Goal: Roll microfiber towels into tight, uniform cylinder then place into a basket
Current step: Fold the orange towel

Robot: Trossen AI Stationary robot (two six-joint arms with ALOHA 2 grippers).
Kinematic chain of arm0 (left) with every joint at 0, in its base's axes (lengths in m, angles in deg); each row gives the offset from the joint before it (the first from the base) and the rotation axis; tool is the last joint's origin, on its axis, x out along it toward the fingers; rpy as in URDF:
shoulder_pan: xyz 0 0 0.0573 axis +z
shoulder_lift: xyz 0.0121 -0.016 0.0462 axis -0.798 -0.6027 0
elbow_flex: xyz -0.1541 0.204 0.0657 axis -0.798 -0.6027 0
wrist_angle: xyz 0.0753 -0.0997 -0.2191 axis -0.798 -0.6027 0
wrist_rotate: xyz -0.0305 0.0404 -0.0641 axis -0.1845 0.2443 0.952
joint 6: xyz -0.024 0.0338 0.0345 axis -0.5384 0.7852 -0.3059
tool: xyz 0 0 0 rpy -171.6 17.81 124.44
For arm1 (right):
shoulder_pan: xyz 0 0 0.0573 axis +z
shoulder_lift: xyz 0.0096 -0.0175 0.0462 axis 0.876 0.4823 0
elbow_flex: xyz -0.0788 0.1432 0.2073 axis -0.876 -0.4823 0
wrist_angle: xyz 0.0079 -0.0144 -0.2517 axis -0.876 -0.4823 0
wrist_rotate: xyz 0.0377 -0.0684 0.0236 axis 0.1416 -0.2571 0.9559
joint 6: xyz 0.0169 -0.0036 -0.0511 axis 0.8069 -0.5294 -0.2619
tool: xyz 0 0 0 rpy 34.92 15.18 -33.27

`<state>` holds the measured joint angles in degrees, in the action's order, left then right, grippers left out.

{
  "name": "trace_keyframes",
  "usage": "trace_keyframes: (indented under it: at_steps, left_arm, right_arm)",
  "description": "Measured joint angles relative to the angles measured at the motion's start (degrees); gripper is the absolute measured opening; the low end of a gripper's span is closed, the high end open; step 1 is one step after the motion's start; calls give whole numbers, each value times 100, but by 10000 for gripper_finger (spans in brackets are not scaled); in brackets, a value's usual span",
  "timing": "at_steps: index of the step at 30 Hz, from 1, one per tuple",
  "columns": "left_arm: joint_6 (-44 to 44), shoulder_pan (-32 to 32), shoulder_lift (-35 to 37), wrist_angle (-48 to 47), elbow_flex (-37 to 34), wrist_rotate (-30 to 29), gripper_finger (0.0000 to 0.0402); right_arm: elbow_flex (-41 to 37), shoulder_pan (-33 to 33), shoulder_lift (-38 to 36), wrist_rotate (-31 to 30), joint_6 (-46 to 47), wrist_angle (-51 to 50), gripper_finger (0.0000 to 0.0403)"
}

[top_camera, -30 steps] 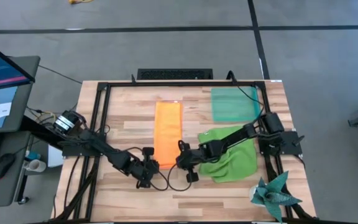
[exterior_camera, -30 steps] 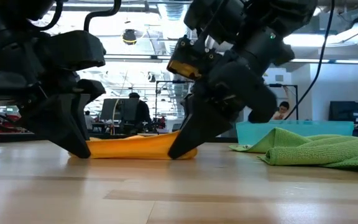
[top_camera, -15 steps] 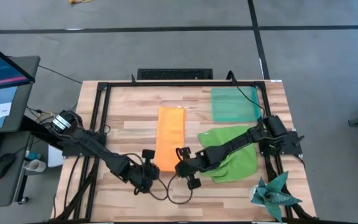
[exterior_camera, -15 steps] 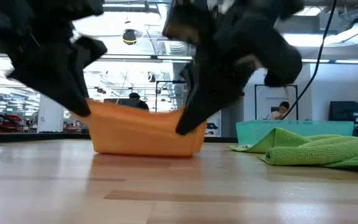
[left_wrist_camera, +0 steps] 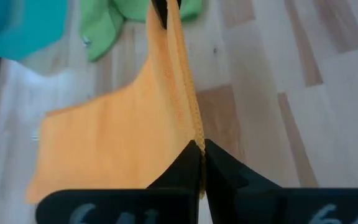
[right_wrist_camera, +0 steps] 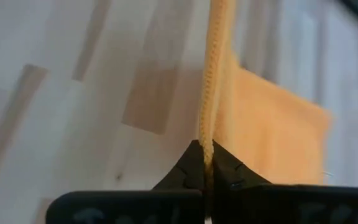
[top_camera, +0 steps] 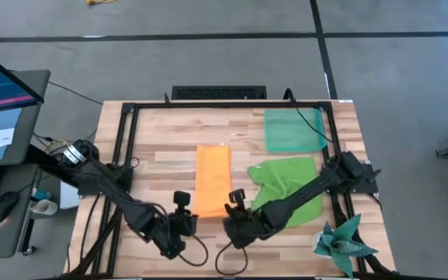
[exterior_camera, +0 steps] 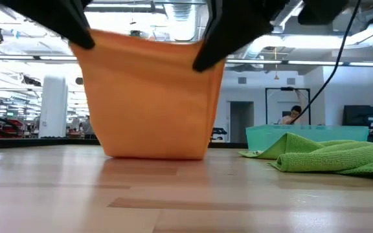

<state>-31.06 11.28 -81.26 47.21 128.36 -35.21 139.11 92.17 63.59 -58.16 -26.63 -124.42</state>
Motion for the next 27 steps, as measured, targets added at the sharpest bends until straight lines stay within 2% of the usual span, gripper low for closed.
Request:
trace_keyframes:
  at_steps: [4, 10, 18, 27]
  left_arm:
    - [-150, -82, 2, -582, 247, -348, 0]
    - [-346, 8, 4, -1409, 473, -950, 0]
    - [-898, 538, 9, -2097, 373, -949, 0]
    - [-775, 1363, 9, -2142, -64, -1071, 0]
  right_arm:
    - [232, 127, 0, -546, -34, -199, 7]
    - [263, -41, 0, -973, -348, -264, 14]
    - [265, -612, 0, -909, -388, -411, 5]
    - [261, -1247, 4, -243, -388, -432, 7]
